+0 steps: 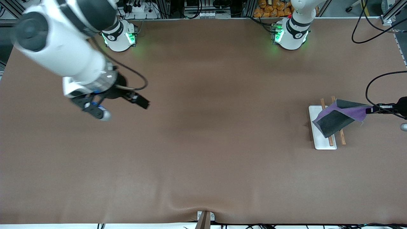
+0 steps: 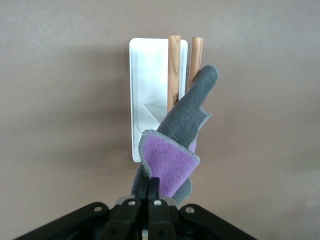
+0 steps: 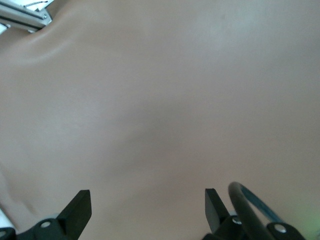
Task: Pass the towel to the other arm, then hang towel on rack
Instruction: 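Drape the towel over the wooden rods with the left gripper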
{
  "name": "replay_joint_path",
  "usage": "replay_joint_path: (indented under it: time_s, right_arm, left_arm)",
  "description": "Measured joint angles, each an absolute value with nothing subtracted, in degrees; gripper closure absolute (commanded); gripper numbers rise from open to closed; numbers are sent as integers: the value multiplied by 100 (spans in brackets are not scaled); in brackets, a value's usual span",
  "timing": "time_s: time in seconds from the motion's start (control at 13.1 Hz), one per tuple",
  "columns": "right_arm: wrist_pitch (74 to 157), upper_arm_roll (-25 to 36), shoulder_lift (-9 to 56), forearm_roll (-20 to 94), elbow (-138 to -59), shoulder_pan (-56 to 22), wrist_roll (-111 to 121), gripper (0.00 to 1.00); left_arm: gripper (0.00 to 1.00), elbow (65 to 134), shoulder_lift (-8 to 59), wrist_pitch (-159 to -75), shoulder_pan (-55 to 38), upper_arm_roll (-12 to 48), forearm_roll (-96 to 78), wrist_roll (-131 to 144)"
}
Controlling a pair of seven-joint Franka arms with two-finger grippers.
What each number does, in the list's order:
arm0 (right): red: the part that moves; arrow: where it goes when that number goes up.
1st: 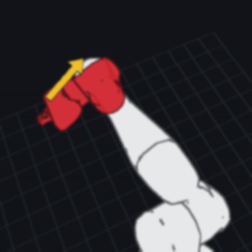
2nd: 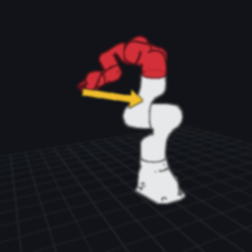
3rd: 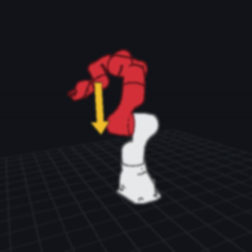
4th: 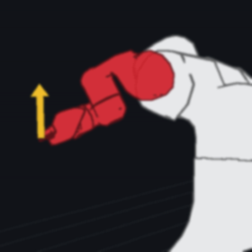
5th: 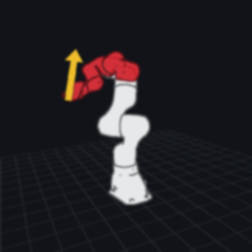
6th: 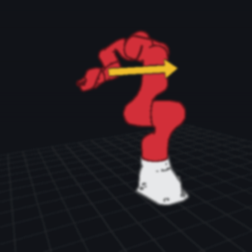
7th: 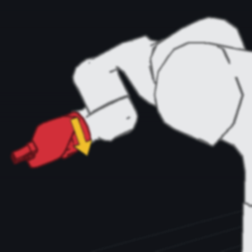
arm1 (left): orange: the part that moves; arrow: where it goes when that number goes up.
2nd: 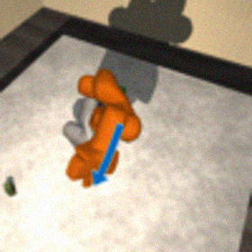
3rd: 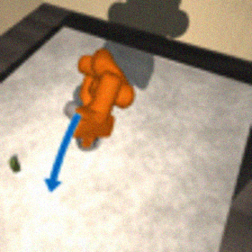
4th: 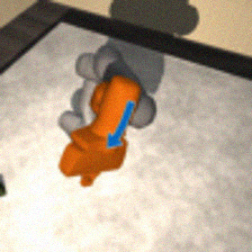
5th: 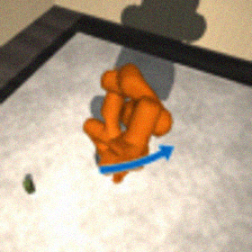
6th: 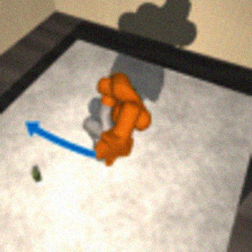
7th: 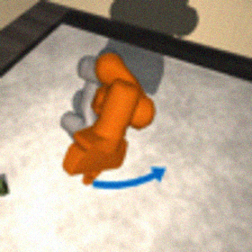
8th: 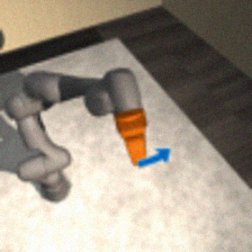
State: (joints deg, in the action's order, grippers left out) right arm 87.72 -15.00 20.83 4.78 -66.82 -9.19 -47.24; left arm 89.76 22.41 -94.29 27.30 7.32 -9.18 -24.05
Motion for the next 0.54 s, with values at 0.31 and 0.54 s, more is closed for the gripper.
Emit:
replay_joint_path:
  time_s: [0.31,0.54]
  right_arm:
    - [8668,-1488,2031,-224,-6670,-196,-1838,0]
    - [8668,-1475,2024,-268,-6667,589,111,0]
  left_arm:
    - [0,8999,2337,-9429,2743,739,-918,-2425]
    - [0,8987,2376,-9432,2744,742,-918,-2427]
